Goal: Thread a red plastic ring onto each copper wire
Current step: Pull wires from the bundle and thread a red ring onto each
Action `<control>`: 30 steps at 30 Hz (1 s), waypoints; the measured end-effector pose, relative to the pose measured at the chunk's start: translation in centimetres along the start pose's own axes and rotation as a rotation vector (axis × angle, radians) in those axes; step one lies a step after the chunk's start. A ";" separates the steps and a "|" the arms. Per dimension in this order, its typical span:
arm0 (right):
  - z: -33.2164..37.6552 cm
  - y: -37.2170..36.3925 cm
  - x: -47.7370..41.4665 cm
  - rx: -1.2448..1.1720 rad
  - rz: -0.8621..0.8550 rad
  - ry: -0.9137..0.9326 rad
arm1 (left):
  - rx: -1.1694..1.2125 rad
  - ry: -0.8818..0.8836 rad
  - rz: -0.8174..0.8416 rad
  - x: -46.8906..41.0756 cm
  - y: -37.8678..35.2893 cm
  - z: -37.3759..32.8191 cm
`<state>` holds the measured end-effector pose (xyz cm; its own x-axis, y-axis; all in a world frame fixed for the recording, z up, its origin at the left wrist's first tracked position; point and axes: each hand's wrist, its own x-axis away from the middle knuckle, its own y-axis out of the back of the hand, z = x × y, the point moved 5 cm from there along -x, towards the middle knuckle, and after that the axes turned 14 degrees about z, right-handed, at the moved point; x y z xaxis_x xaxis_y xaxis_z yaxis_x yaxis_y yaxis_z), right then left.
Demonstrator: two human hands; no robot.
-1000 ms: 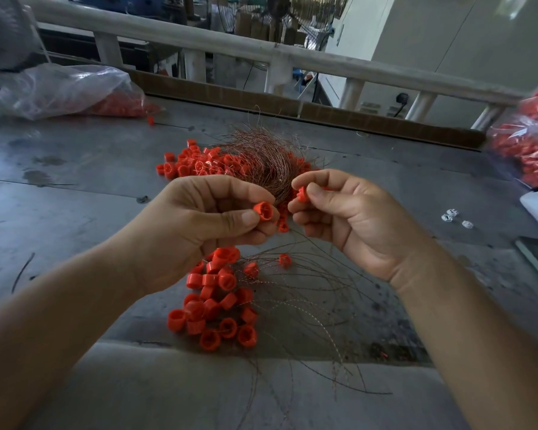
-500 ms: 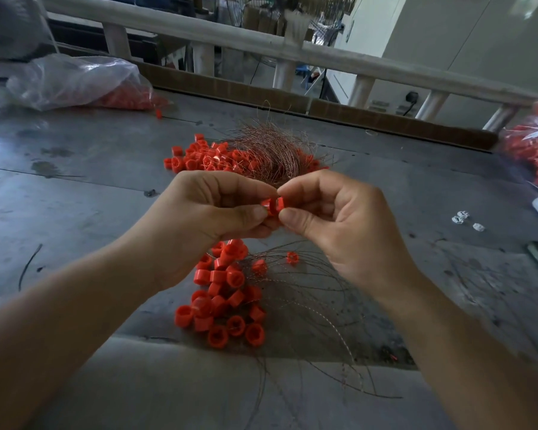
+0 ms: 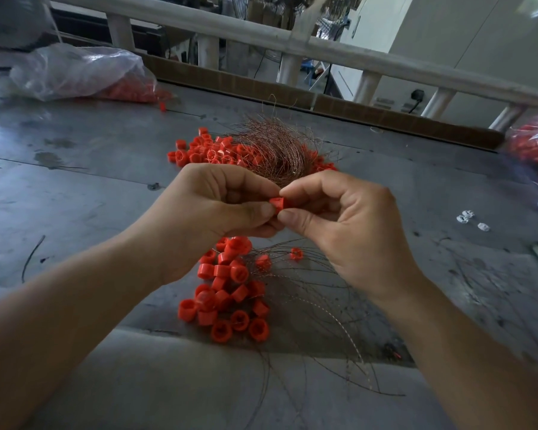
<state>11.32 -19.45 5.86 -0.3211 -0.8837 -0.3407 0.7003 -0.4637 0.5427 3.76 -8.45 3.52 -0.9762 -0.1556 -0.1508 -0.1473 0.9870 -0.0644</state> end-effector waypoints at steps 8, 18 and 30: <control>0.4 0.0 0.3 0.009 0.007 0.010 | -0.034 0.002 0.006 0.1 0.1 0.0; -0.2 0.0 0.2 -0.017 -0.036 -0.012 | 0.014 0.025 0.030 0.3 -0.1 0.2; 0.3 -0.2 0.4 0.063 -0.070 0.042 | 0.055 0.048 0.041 0.4 0.1 0.2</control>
<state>10.87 -19.71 5.84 -0.3400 -0.8463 -0.4101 0.6355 -0.5282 0.5631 3.43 -8.44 3.23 -0.9879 -0.1118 -0.1071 -0.0996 0.9885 -0.1136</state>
